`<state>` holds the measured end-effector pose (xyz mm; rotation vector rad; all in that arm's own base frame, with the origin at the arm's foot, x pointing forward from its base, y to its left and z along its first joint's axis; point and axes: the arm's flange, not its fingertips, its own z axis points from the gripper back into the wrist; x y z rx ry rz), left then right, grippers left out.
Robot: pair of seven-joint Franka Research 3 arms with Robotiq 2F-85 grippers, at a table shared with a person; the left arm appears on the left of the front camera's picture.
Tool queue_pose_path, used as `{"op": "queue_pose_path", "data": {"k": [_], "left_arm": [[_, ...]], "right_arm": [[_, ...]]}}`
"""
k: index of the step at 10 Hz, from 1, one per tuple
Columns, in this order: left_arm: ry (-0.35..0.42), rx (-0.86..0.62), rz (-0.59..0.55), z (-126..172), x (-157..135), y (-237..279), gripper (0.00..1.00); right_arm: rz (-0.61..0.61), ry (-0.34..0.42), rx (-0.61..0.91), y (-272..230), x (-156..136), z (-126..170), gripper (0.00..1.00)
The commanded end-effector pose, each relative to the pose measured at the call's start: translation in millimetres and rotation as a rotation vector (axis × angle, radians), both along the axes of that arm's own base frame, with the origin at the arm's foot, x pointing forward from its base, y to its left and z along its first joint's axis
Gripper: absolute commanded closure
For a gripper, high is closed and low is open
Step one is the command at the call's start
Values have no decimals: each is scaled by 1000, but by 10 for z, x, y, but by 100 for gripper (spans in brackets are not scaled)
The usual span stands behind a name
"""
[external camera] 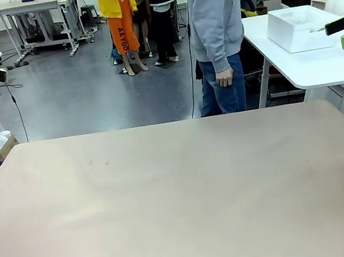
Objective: Stack the cups and store them in the basket.
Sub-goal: Place the stack of Reusable plastic cups into the Pantry Basket.
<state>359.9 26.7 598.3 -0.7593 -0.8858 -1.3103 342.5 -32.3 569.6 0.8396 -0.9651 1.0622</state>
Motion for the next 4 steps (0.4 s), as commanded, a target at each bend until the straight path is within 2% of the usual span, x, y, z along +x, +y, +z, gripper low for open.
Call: {"op": "queue_pose_path", "data": {"k": [1, 4], "left_arm": [[8, -11, -2, 27, 3, 1, 0], [8, -11, -2, 27, 3, 1, 0]], "right_arm": [[1, -15, 21, 21, 14, 29, 0], [1, -15, 21, 21, 14, 29, 0]]}}
